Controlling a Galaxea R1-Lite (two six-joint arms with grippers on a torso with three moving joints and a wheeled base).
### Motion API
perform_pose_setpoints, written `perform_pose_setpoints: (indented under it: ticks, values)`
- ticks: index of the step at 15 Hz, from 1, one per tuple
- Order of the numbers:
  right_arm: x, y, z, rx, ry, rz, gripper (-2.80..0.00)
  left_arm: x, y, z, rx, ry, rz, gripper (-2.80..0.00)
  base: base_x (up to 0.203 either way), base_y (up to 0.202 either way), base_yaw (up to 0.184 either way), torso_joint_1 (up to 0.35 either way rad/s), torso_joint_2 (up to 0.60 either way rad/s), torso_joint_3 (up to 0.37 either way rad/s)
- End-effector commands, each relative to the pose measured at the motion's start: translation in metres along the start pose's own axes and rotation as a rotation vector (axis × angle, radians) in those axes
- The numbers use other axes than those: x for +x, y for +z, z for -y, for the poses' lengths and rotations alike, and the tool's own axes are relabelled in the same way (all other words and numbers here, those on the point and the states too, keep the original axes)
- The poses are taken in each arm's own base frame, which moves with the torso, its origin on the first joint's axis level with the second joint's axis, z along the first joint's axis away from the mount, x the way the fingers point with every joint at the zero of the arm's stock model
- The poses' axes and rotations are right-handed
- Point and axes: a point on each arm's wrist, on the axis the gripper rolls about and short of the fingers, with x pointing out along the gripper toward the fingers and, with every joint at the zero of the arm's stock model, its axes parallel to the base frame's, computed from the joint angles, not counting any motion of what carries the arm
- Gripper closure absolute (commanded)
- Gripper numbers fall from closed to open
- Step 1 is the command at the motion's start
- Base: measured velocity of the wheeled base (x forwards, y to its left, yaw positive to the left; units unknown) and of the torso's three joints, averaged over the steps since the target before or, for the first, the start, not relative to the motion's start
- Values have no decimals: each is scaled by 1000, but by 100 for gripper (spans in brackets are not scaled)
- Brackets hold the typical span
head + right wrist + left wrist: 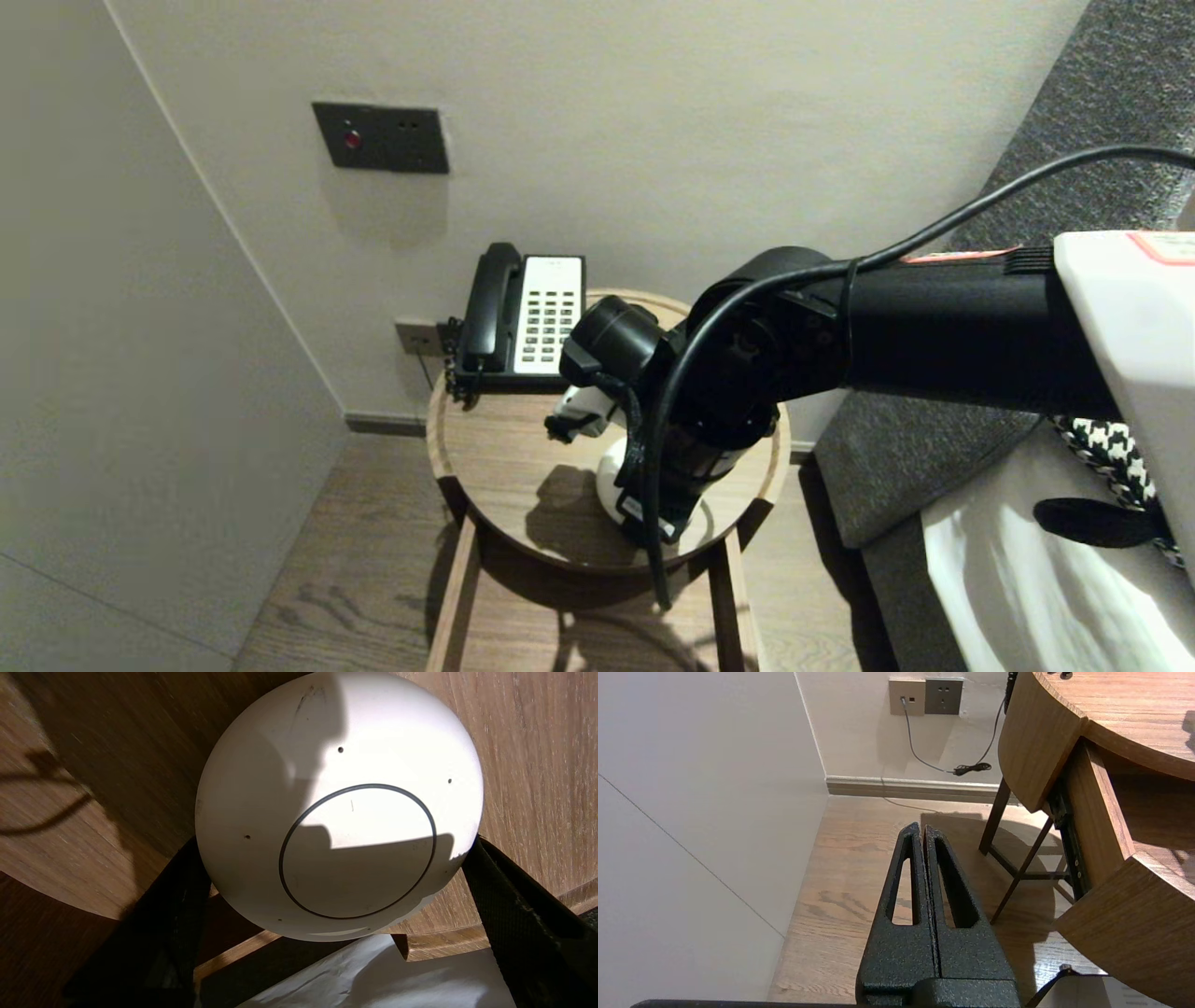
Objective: Take the remote control out of the drawer one by one and place them on the table
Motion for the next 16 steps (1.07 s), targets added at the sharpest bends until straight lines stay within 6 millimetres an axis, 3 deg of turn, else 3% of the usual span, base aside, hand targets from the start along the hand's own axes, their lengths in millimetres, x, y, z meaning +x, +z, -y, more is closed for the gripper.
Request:
perform_pose_setpoints:
  ticks: [1, 7, 12, 16]
  values:
    - [-11, -2, 2, 4, -8, 20, -280, 0, 0, 0, 0, 1, 0, 0, 0, 0, 0, 0, 0, 0]
    - [-47, -7, 11, 49, -23, 102, -280, 0, 0, 0, 0, 1, 0, 0, 0, 0, 0, 0, 0, 0]
    - [-40, -6, 8, 91, -18, 89, -280, 0, 0, 0, 1, 1, 0, 0, 0, 0, 0, 0, 0, 0]
    - [-57, -10, 15, 134, -24, 127, -280, 0, 0, 0, -1, 1, 0, 0, 0, 0, 0, 0, 0, 0]
